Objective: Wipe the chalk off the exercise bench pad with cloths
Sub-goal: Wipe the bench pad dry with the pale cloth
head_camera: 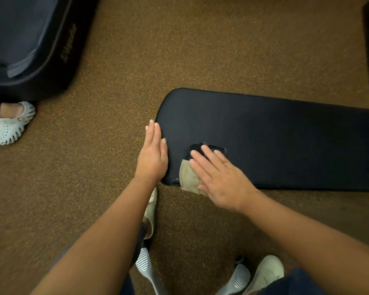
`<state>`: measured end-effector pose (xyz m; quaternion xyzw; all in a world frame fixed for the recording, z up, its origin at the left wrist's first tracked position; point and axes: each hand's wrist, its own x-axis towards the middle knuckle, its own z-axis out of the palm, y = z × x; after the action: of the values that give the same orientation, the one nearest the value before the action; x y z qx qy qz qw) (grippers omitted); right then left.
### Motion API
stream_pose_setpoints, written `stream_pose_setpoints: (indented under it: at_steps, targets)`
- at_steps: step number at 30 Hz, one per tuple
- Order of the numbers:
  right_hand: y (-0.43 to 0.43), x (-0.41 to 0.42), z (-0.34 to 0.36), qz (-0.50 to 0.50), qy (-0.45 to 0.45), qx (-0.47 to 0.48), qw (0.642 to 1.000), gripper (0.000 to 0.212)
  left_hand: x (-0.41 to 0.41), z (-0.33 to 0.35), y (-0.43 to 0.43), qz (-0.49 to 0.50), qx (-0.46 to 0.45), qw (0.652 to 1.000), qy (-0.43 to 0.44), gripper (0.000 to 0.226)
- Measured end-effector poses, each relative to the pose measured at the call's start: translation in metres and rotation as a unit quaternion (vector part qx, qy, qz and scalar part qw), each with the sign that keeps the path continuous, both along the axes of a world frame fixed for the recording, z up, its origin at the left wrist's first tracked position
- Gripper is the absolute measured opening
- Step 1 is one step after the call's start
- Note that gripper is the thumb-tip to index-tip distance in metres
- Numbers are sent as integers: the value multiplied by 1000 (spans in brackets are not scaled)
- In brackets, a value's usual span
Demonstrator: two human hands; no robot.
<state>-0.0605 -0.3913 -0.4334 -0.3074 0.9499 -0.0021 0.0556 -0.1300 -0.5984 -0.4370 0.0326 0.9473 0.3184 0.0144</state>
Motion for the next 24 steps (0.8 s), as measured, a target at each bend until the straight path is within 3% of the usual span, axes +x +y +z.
stream_pose_setpoints:
  at_steps: [3,8,13,16,20,24]
  targets:
    - [9,0,2,-26,-7,-17,999,61,-1,1,0,7,-6,1000,-10,52]
    - [-53,-3,8,-79,-24,-28,996,62,-1,5,0,3,-13,1000,-23,51]
    - [-10,-4,10,15,-23,-9,1000,59,0,12,5,13,-9,999,-48,52]
    - [9,-1,13,-5,-27,-6,1000,61,-1,15,3,12,-12,998,-62,52]
    - [-47,-6,18,-79,-62,-31,994,66,-2,12,-5,-14,-13,998,-64,52]
    - [-65,-9,15,-50,-54,-4,997,65,0,4,-12,-28,-13,998,-49,51]
